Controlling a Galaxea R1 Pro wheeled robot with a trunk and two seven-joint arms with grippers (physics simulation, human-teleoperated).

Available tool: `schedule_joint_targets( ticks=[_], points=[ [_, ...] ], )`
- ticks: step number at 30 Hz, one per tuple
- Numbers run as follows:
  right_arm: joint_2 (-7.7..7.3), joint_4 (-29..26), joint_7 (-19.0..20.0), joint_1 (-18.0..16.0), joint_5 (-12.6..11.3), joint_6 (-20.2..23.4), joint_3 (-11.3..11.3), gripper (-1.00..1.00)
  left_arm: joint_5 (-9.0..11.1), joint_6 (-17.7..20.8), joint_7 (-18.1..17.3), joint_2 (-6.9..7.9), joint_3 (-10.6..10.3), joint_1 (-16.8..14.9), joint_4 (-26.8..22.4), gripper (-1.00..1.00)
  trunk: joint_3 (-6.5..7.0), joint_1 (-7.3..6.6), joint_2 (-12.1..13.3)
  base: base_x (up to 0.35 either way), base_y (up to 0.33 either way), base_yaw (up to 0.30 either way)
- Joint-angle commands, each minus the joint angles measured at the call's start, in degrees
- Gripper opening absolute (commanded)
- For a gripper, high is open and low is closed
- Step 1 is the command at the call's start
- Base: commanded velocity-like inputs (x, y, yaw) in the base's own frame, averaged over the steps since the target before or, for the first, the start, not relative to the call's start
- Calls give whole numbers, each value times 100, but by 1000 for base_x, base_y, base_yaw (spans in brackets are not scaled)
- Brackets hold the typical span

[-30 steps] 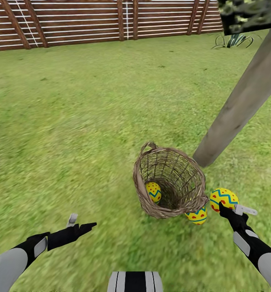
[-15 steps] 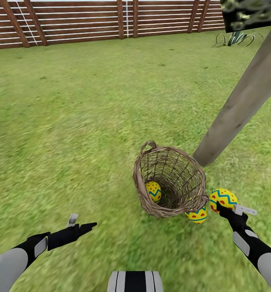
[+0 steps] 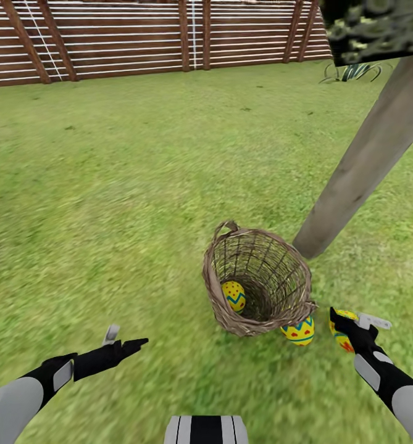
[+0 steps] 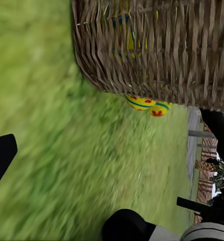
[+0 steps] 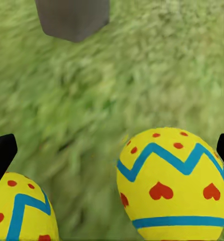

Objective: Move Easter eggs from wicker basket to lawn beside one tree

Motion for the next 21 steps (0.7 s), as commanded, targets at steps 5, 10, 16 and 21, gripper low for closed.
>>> schedule_joint_targets(
  ticks=[5, 10, 16, 21],
  points=[
    [-290, 1044, 1, 4, -117, -191, 23, 100, -60, 38, 249, -16, 43, -1, -5, 100, 108, -14, 6, 0, 0, 0],
    [-85, 1668, 11, 260, -439, -1601, 15, 100, -63, 31, 951, -243, 40, -1, 3, 100, 218, -27, 12, -92, 0, 0],
    [95, 1703, 23, 503, -531, -1800, 14, 100, -63, -27, 1130, -320, 40, 324, 4, 100, 351, -42, 20, -317, 0, 0],
    [134, 1703, 42, 604, -528, -1809, 34, 100, -63, -326, 1147, -411, 40, 542, 4, 100, 462, -55, 27, -334, 0, 0]
  ],
)
